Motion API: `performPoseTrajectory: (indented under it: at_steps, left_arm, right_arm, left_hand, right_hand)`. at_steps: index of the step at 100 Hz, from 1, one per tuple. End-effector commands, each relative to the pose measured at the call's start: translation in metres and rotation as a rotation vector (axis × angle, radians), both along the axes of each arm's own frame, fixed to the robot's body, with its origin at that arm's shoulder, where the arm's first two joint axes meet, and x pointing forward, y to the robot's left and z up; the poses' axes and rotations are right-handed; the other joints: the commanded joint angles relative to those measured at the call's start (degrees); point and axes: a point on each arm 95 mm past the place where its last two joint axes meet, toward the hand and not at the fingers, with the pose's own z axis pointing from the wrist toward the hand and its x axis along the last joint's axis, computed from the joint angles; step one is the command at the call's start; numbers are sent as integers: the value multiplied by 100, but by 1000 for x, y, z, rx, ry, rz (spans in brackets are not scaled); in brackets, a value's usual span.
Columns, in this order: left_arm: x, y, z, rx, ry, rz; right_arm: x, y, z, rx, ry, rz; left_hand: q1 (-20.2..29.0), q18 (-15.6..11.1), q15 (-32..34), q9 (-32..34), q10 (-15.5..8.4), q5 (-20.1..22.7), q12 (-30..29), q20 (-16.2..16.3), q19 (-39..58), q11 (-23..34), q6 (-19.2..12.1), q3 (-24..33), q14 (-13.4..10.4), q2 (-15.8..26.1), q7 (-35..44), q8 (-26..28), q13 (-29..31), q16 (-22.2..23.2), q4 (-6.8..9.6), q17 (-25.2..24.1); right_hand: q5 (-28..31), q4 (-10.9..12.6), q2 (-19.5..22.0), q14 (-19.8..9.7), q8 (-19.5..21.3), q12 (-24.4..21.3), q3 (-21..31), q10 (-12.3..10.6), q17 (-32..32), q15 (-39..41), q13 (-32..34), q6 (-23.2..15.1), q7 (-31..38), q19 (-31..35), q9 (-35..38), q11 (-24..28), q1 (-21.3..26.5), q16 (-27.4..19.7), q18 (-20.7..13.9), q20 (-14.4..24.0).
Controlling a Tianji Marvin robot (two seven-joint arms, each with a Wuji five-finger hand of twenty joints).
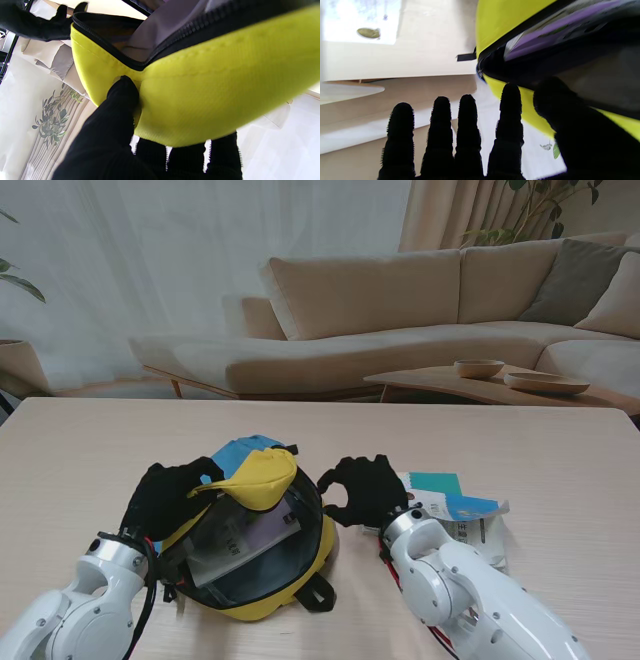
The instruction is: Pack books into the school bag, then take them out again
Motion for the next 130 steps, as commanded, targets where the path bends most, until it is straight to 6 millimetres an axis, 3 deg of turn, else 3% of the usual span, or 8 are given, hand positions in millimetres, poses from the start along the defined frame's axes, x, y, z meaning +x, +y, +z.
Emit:
performPoseTrajectory:
  at_steps: [1,25,61,87,99,116,124,130]
  left_arm:
    - [-1,-3,4,-3,4,-9]
    - [-3,-4,8,11,-5,-9]
    - [-10,-4,6,19,-5,-7]
    - [-11,-4,4,26,6,-3]
    - [-11,-5,4,28,5,-6]
    - [-11,-4,4,28,5,-8]
    - [-11,-4,4,28,4,-6]
    - [-12,-4,4,31,5,-5]
  right_arm:
    - [-4,15,-10,4,43,20]
    - [-9,53,-28,-33,84,66]
    - [-6,83,-58,-130,37,42]
    - [-3,91,-63,-36,30,-22]
    - [-2,93,-63,-33,4,-25]
    - [3,100,-68,-54,-5,-34]
    - [5,102,-71,-51,-24,-45]
    - [6,103,-72,-20,-31,-58]
  left_hand:
    - [388,162,130,157,-143,-72,91,-32,172,111,-324,-65,121,408,458,276,9,-33,56,-114]
    - [382,163,133,165,-145,-76,90,-31,175,112,-332,-70,105,410,460,272,16,-33,54,-109]
    - [381,163,129,165,-148,-77,91,-31,176,114,-330,-71,104,408,462,269,14,-34,54,-109]
    - [386,160,125,155,-145,-81,91,-35,167,110,-334,-72,110,413,459,269,9,-34,56,-117]
    - [389,161,123,163,-152,-77,92,-35,166,112,-332,-73,117,409,458,268,7,-35,58,-117]
    - [384,159,122,153,-156,-83,92,-36,166,111,-340,-78,103,415,460,271,5,-34,56,-116]
    - [386,153,125,159,-144,-77,94,-36,167,115,-335,-78,106,414,462,271,8,-33,57,-115]
    - [384,152,127,163,-151,-80,94,-36,166,116,-344,-80,106,416,461,270,12,-32,57,-115]
  right_hand:
    - [76,-173,-119,-15,-112,113,197,-68,-6,67,93,-245,112,150,66,104,115,58,30,-34]
    - [-410,212,-42,-197,-194,269,339,-154,-153,311,-312,-408,-501,219,-655,396,94,137,-177,-4]
    - [-981,-57,-707,-398,-54,748,454,-318,-255,982,-826,-461,-586,473,-1713,1245,389,367,-472,230]
    - [-295,-89,93,-252,-148,779,563,-177,-175,1323,-558,-420,-263,705,-1235,1318,125,511,-372,262]
    - [-28,-385,-60,-191,-676,762,550,-142,-86,1384,-362,-501,240,774,-935,1267,428,535,-296,213]
    - [380,-208,-454,-180,-780,752,1131,-174,38,1453,-193,-490,411,840,-710,1290,1107,564,-273,193]
    - [1038,-663,-683,-137,-1275,732,1061,-164,197,1549,79,-599,1564,973,-235,1334,1441,609,-227,141]
    - [1510,-704,-446,-98,-1097,731,941,-168,262,1629,244,-665,2075,1040,83,1361,1380,637,-202,151]
